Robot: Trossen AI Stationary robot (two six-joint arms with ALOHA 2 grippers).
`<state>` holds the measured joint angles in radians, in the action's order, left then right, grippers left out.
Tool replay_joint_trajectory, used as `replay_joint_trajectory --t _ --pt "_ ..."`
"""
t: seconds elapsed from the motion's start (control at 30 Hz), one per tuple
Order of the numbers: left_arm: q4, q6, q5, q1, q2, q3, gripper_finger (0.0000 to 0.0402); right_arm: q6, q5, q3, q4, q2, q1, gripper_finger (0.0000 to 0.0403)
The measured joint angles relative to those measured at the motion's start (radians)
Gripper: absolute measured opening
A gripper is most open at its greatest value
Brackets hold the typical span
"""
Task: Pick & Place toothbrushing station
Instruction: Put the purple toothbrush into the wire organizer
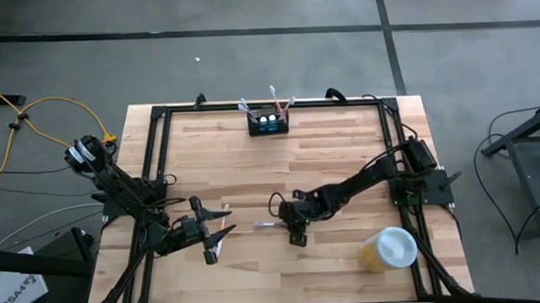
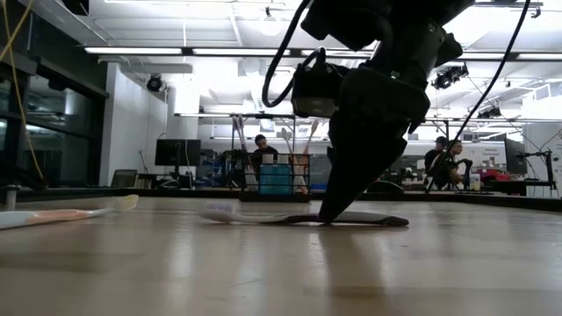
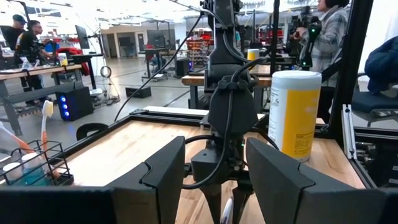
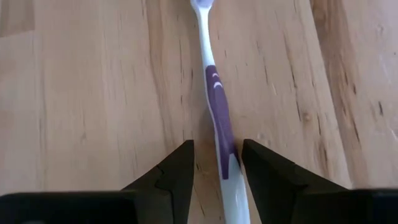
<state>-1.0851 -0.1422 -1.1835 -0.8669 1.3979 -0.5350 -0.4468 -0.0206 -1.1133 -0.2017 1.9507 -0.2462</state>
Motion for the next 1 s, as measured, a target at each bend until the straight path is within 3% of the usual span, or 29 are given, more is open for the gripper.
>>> replay_joint_trajectory --t 1.0 --pt "-0.006 -0.011 0.001 0.001 0.0 0.0 0.0168 0.06 -0.086 -0.002 0.114 0.071 0.002 0.0133"
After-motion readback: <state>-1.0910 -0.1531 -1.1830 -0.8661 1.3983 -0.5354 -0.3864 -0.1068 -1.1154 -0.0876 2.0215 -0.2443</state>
